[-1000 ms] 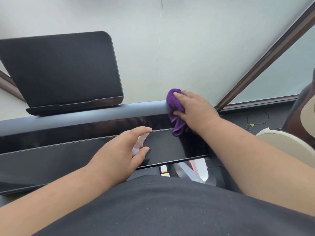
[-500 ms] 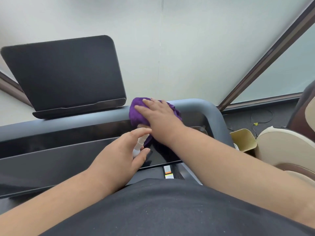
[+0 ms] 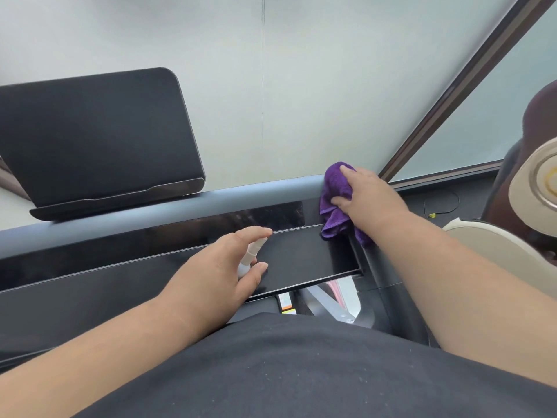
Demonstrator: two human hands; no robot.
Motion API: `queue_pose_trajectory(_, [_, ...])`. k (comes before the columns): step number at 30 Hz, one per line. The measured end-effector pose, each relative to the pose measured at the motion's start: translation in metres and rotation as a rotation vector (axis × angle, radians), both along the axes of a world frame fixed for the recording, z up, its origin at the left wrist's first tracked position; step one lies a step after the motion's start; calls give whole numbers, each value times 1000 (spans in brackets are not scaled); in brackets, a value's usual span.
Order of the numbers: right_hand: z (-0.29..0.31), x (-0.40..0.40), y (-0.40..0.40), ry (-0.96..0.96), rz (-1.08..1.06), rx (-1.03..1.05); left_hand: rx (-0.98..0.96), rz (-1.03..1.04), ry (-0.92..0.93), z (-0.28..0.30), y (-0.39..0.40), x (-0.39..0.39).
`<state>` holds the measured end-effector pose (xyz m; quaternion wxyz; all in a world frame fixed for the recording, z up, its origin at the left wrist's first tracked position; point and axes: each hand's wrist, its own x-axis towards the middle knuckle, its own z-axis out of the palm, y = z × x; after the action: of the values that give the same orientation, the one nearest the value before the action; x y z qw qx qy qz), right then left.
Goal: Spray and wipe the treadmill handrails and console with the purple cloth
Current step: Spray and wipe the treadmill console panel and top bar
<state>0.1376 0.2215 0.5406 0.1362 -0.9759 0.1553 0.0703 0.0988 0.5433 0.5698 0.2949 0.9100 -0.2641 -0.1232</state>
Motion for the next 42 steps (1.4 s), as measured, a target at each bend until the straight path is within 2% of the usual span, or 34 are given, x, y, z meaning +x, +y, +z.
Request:
queue_pose_trajectory(3, [-6,-6,2,-34,-52,-6,1,13,3,-1,2,1])
queue_pose_trajectory(6, [-9,-1,17,-141,35,-46,5,15,10,-3,3,1])
queue_pose_trajectory(10, [-4,18,49,-267,221,132,10,-8,14,-3,-1,1])
queue_pose_trajectory(12, [-6,24,62,-243,301,142,16,-33,8,-2,-7,1])
queue_pose_trajectory(15, [-11,26,59,-150,350,-28,24,-59,16,-2,-16,2])
queue_pose_trajectory(18, [-11,18,39,-97,230,-59,28,-70,12,-2,-22,3])
queue_pose_trajectory(23, [-2,-19,0,-52,-124,103,24,-118,17,3,-33,2])
queue_pose_trajectory(27, [-1,-77,6,-37,-262,184,34,-166,8,5,-43,2])
queue_pose_trajectory(32, [-4,-138,20,-26,-307,148,31,-199,10,4,-55,4])
queue_pose_trajectory(36, [0,-118,19,7,-298,102,36,-215,11,6,-60,3])
queue_pose_trajectory(42, [10,-28,17,61,-264,58,29,-245,11,2,-64,-4])
